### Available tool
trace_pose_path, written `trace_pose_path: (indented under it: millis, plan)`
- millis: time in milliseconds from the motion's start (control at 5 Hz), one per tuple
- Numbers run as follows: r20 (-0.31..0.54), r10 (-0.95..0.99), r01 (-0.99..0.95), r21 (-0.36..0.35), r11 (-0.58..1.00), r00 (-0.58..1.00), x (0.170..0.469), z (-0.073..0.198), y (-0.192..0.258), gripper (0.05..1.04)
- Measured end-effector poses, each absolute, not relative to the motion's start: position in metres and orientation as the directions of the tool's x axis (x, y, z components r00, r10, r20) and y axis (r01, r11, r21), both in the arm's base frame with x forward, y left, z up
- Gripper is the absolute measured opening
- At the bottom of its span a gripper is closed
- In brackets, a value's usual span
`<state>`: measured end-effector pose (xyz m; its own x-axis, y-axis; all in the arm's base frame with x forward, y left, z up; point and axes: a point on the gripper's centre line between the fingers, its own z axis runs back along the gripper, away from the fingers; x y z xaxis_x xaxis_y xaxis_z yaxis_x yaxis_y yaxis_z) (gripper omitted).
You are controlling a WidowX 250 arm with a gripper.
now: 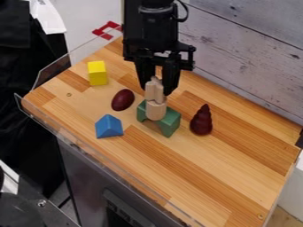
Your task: Put the plus on top of the cylinder
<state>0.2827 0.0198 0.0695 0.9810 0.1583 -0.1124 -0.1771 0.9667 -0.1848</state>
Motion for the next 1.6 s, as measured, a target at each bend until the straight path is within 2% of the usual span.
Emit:
trace_pose_path:
  millis: [200, 400, 600, 800, 1000, 1200, 1400, 1600]
  plan:
    - [-0.113, 0.165, -0.183, -0.179, 0.967, 0.980, 0.282, 0.069, 0.022, 0.474]
    - [-0.111, 0.162, -0.180, -0.179, 0.967, 0.981, 0.283, 0.069, 0.022, 0.531]
    - [-0.113, 0.159, -0.177, -0.174, 0.969, 0.981, 0.282, 0.069, 0.023, 0.840]
    - [-0.094, 0.167, -0.181, -0.177, 0.967, 0.982, 0.281, 0.074, 0.022, 1.011]
    - [-0.065, 0.171, -0.181, -0.184, 0.966, 0.983, 0.280, 0.087, 0.022, 1.003]
    - [0.019, 0.199, -0.192, -0.186, 0.964, 0.980, 0.280, 0.119, 0.029, 0.999]
    - [0.045, 0.212, -0.203, -0.150, 0.968, 0.976, 0.277, 0.131, 0.037, 0.999]
    - [0.023, 0.265, -0.262, -0.087, 0.961, 0.964, 0.269, 0.123, 0.052, 0.999]
